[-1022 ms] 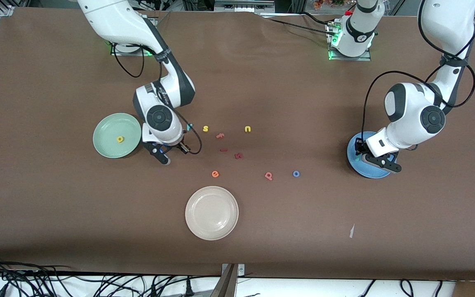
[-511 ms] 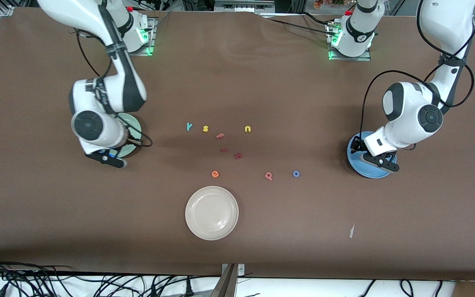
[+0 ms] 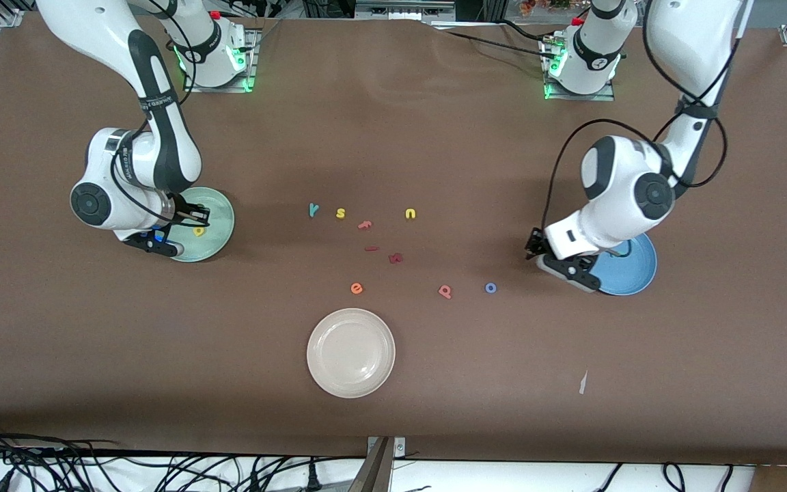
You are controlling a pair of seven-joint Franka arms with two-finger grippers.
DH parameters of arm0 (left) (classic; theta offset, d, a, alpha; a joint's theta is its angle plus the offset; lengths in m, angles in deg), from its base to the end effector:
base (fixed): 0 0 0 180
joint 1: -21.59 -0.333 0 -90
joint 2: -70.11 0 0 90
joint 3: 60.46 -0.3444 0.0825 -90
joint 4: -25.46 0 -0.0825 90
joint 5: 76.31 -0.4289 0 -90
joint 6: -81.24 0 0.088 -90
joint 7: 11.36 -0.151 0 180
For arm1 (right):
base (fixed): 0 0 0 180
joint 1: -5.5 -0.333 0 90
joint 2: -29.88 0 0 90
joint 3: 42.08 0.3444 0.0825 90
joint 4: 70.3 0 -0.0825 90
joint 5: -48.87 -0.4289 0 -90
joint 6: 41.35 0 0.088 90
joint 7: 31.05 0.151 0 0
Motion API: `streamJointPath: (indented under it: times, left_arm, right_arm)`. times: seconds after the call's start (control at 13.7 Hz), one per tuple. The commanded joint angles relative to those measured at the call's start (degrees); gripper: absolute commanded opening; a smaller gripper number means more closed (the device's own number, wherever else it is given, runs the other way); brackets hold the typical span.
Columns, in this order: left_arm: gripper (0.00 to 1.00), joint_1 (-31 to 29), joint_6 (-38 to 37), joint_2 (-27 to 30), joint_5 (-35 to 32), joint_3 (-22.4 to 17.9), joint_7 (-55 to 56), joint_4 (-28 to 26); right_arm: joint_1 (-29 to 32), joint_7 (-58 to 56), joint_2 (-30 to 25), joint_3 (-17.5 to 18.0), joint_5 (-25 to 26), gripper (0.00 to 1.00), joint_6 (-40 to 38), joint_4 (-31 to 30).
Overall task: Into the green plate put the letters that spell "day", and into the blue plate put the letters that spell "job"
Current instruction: 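Release the teal letter on the blue plate while the right gripper places green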
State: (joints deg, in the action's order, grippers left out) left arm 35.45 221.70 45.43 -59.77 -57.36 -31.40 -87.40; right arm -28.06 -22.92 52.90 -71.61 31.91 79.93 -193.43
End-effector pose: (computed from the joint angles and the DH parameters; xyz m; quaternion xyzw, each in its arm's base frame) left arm 0.6345 -0.2015 0.2058 0.9721 -0.2080 0.0273 0.1048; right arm 0.5441 0.0481 0.1598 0.9743 -0.1352 -0.1798 0.0077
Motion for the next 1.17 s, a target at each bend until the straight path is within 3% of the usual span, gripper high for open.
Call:
streamJointPath:
  times: [0.0,0.29,0.51,1.09]
  left_arm:
    - [0.55,3.97,2.61,-5.89,1.39,-0.55,3.41,5.88]
    - [0.55,7.41,4.47,-10.02,0.95,-0.99,6.59,9.48]
    - [0.55,8.12,4.56,-12.14,0.69,-1.34,6.42,10.90]
    - [0.50,9.08,3.86,-13.37,-0.19,-3.37,6.68,11.16]
  right_arm:
    - [-0.54,-0.31,-0.43,0.00,-1.32,1.00,0.11,-0.53]
    - [-2.91,7.76,-0.96,2.81,-1.23,1.00,-4.02,4.73]
    - [-8.26,14.96,-0.34,4.48,-1.23,1.00,-2.11,7.11]
    - [-23.47,28.67,2.03,4.75,-1.23,1.00,11.34,1.41]
